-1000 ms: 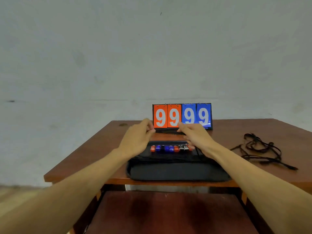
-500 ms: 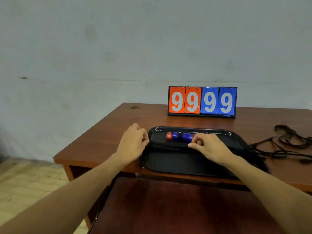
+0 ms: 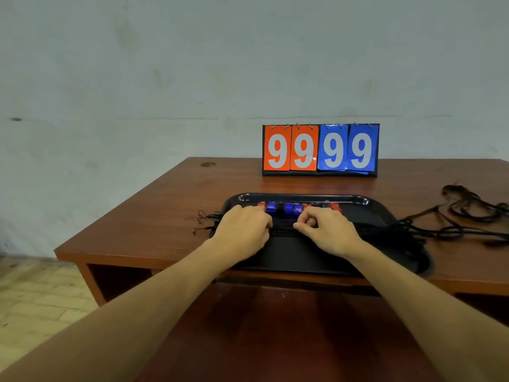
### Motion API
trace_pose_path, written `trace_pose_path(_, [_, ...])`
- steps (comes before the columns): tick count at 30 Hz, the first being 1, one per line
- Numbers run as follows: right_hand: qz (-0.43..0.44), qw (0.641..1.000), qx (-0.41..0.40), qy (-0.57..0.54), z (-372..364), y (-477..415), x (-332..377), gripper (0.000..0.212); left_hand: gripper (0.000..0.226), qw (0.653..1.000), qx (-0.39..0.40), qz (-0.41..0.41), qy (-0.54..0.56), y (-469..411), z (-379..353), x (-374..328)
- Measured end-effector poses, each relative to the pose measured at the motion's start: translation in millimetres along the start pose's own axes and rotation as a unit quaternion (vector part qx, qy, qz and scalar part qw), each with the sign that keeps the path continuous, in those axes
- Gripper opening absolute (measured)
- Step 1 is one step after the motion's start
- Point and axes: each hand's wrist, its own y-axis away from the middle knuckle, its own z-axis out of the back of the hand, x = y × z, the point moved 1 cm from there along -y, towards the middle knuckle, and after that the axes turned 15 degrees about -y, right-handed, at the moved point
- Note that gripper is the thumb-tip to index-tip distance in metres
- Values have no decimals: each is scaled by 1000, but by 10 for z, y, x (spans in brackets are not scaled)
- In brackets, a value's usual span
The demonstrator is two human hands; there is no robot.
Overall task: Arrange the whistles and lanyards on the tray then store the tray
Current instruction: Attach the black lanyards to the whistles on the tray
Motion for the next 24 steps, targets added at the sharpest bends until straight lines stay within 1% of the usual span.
trace_pose_path(3, [-2, 1000, 7, -4, -11, -34, -40, 13, 29, 1000, 17, 4, -13, 12, -58, -19])
trace_pose_path(8, [14, 1000, 1, 0, -12, -27, -47, 15, 28, 1000, 8, 18, -7, 1, -101, 1])
trace_pose_path(12, [40, 999, 19, 7, 48, 26, -29, 15, 28, 1000, 3, 24, -6, -8, -142, 14])
trace_pose_path(13, [48, 998, 26, 23, 84, 40, -25, 18, 27, 1000, 3, 26, -5, -8, -147, 21])
trace_pose_path(16, [66, 989, 41, 124, 236, 84, -43, 27, 26, 1000, -2, 28, 5, -1, -142, 17])
trace_pose_path(19, [52, 984, 21, 169, 444, 128, -154, 27, 26, 1000, -3, 25, 10, -6, -141, 14])
trace_pose_path(24, [-7, 993, 1, 120, 693, 156, -345, 23, 25, 999, 6, 31, 19, -23, -172, 33])
